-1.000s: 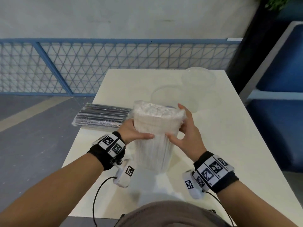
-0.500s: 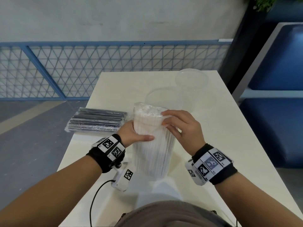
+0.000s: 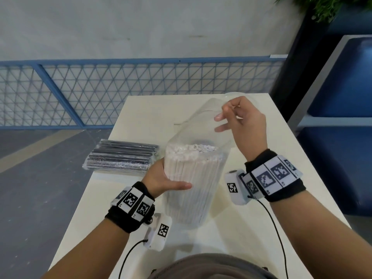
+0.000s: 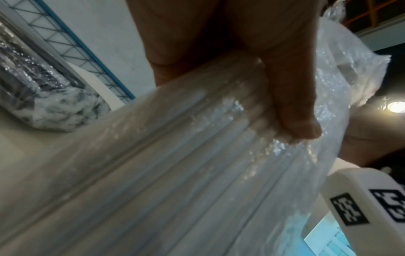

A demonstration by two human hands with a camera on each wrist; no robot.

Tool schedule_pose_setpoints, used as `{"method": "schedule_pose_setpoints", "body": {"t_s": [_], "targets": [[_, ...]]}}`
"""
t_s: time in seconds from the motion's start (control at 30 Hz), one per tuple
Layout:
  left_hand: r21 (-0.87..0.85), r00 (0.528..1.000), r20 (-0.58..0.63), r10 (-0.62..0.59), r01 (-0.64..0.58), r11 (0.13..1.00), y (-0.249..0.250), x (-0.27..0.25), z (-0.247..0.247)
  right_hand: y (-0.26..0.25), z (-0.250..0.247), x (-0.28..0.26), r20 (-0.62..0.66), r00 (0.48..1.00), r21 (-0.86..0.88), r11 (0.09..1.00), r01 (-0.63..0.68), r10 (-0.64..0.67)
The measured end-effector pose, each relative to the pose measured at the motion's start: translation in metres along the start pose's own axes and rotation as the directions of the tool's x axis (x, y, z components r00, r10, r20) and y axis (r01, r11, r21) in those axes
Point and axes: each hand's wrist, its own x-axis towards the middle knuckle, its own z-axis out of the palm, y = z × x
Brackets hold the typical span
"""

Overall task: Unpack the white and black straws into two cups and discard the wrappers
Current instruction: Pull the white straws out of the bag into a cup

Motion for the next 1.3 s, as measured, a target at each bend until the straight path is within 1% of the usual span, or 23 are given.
{"method": "schedule_pose_setpoints", "body": {"t_s": [0.03,0.07,0.1,0.13,0.17,0.2,0.23,0.27,0.33,0.4,0.43,0.47,0.5,0.57,0.6,0.7,0.93,1.03,1.07,1.13,1.2,1.23,1.3], "targets": [[-0.002,1.000,-0.021,0.007,-0.007,1.000,-0.001,-0.002,-0.001,0.001,-0.001,0.005,0.006,1.000,-0.053,0.999,0.010,-0.010],[-0.006,0.998,-0.058,0.012,-0.012,1.000,-0.001,-0.004,-0.001,0.001,-0.002,0.007,-0.009,0.998,-0.125,0.991,0.053,-0.055],[-0.001,0.994,-0.105,0.018,-0.019,1.000,-0.002,-0.006,-0.002,0.000,-0.002,0.006,-0.045,0.989,-0.206,0.970,0.131,-0.143],[0.013,0.987,-0.158,0.030,-0.028,1.000,-0.001,-0.008,-0.002,-0.004,-0.003,0.002,-0.071,0.964,-0.253,0.940,0.230,-0.256],[0.033,0.977,-0.207,0.044,-0.038,0.999,0.000,-0.011,-0.004,-0.010,-0.002,-0.003,-0.067,0.934,-0.255,0.911,0.325,-0.352],[0.052,0.967,-0.248,0.062,-0.051,0.997,0.002,-0.014,-0.005,-0.015,0.002,-0.009,-0.009,0.910,-0.230,0.887,0.401,-0.414],[0.068,0.957,-0.277,0.081,-0.065,0.996,0.003,-0.016,-0.006,-0.018,0.006,-0.015,0.101,0.890,-0.223,0.862,0.455,-0.444],[0.081,0.949,-0.301,0.097,-0.076,0.994,0.003,-0.017,-0.006,-0.018,0.011,-0.020,0.227,0.872,-0.246,0.841,0.482,-0.434],[0.120,0.927,-0.351,0.128,-0.091,0.989,0.004,-0.019,-0.006,-0.014,0.021,-0.024,0.433,0.847,-0.316,0.828,0.463,-0.309],[0.141,0.912,-0.382,0.150,-0.103,0.985,0.003,-0.019,-0.003,-0.013,0.025,-0.022,0.529,0.842,-0.355,0.872,0.336,-0.108],[0.129,0.910,-0.387,0.149,-0.106,0.986,0.001,-0.019,-0.002,-0.013,0.025,-0.021,0.567,0.823,-0.356,0.892,0.278,-0.031],[0.113,0.909,-0.391,0.144,-0.108,0.988,-0.001,-0.019,-0.002,-0.013,0.025,-0.020,0.599,0.800,-0.359,0.893,0.272,-0.003],[0.092,0.908,-0.397,0.136,-0.108,0.990,-0.004,-0.018,-0.002,-0.014,0.024,-0.019,0.632,0.774,-0.371,0.873,0.318,-0.013],[0.054,0.906,-0.406,0.117,-0.104,0.993,-0.008,-0.016,-0.005,-0.013,0.026,-0.017,0.719,0.694,-0.392,0.802,0.451,-0.039],[0.041,0.910,-0.400,0.109,-0.101,0.994,-0.009,-0.016,-0.006,-0.013,0.029,-0.016,0.752,0.658,-0.404,0.771,0.492,-0.026],[0.048,0.927,-0.362,0.101,-0.089,0.995,-0.010,-0.016,-0.007,-0.012,0.038,-0.014,0.790,0.610,-0.439,0.756,0.485,0.067],[0.082,0.951,-0.293,0.093,-0.072,0.994,-0.015,-0.018,-0.006,-0.016,0.042,-0.007,0.847,0.509,-0.463,0.686,0.562,0.154],[0.157,0.963,-0.241,0.118,-0.081,0.984,-0.011,-0.016,-0.003,-0.019,0.039,-0.003,0.858,0.449,-0.501,0.594,0.630,0.247],[0.193,0.965,-0.228,0.130,-0.086,0.977,-0.010,-0.015,-0.002,-0.018,0.038,-0.003,0.862,0.437,-0.498,0.586,0.639,0.256],[0.216,0.962,-0.227,0.150,-0.100,0.971,-0.011,-0.014,0.000,-0.014,0.037,-0.005,0.873,0.439,-0.465,0.642,0.610,0.215],[0.181,0.960,-0.235,0.153,-0.111,0.977,-0.013,-0.015,0.001,-0.011,0.035,-0.007,0.871,0.456,-0.439,0.704,0.558,0.181],[0.168,0.961,-0.232,0.152,-0.115,0.979,-0.014,-0.015,0.001,-0.010,0.035,-0.007,0.867,0.469,-0.438,0.712,0.549,0.172],[0.159,0.967,-0.210,0.147,-0.114,0.981,-0.016,-0.015,0.001,-0.007,0.036,-0.010,0.860,0.491,-0.447,0.672,0.591,0.140]]}}
